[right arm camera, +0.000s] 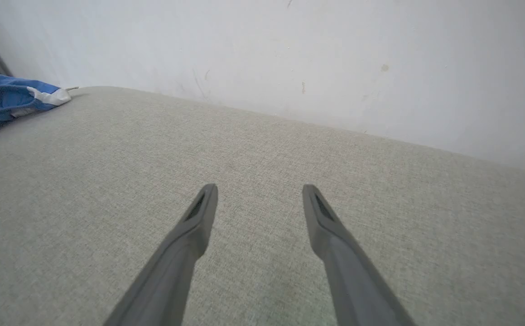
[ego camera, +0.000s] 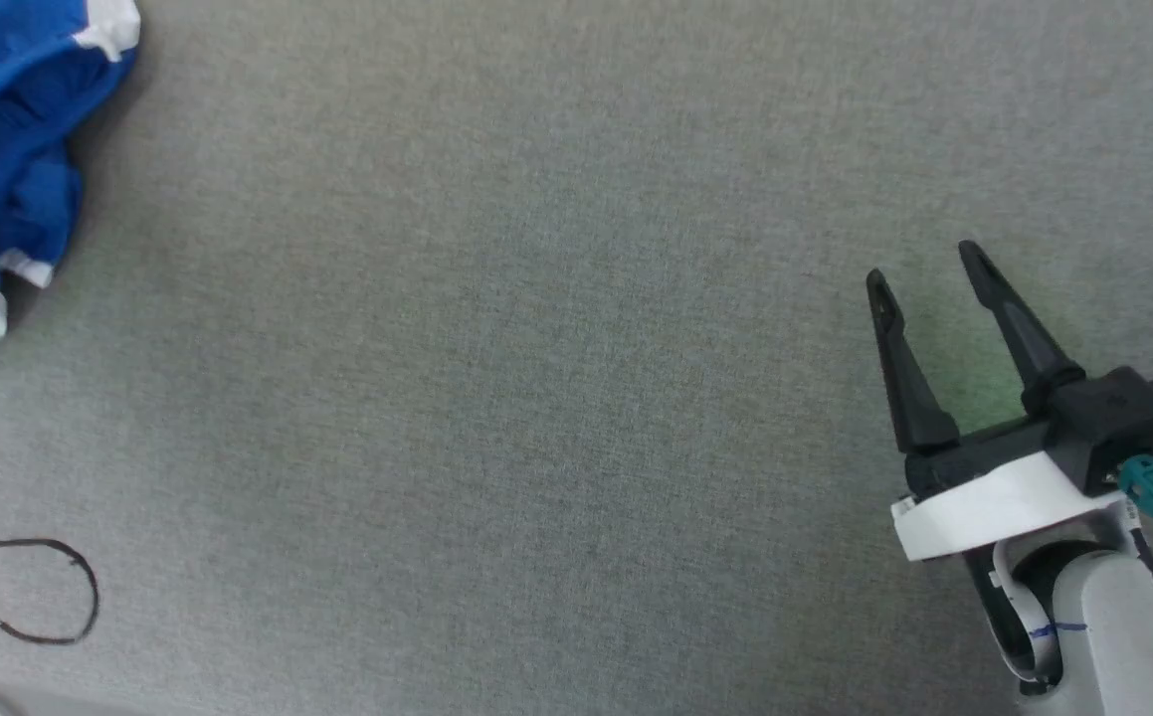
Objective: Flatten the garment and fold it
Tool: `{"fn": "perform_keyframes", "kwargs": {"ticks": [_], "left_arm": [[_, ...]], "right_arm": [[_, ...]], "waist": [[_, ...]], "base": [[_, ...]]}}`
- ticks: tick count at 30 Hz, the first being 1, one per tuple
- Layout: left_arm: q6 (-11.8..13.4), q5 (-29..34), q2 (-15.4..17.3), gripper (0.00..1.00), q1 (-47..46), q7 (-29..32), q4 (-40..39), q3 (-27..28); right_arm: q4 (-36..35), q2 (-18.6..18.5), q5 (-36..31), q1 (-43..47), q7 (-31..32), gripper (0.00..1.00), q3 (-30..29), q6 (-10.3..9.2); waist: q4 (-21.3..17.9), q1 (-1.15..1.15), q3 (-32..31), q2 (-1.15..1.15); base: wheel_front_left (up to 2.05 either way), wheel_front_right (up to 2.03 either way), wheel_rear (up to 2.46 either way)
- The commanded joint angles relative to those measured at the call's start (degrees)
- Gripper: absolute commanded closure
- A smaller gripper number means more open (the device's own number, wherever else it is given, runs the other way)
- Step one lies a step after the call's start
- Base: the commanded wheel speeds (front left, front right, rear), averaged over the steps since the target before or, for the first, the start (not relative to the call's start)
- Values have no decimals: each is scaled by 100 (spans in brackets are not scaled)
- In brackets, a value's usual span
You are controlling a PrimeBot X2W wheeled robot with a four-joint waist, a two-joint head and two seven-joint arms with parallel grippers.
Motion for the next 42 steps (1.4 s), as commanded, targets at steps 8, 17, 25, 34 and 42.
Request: {"fn": "perform_keyframes", "kwargs": {"ticks": [8,17,25,34,42], "left_arm": [[59,455,310,100,-322,-1802,-366,-238],[137,893,-88,100,-354,-3153,-1116,-742],[92,395,-1031,100,454,-2993,-2402,-916],[96,232,-1885,100,1488,-2283,-4111,-1648],[225,99,-2349,100,3615,-1896,-4577,-2477]], "right_arm": [[441,198,136,323,-300,0,-283,-5],[751,243,399,716,-451,0,-580,-5],[772,245,506,1025,-412,0,-671,-5],[618,245,537,1209,-326,0,-728,-5],[678,245,668,1313,-391,0,-663,-5]], "waist": [[-176,0,-1379,1],[-622,0,-2346,1],[-1241,0,-2764,1],[-1634,0,-2778,1],[-1795,0,-2772,1]], "base": [[0,0,0],[0,0,0],[0,0,0],[0,0,0],[0,0,0]]}}
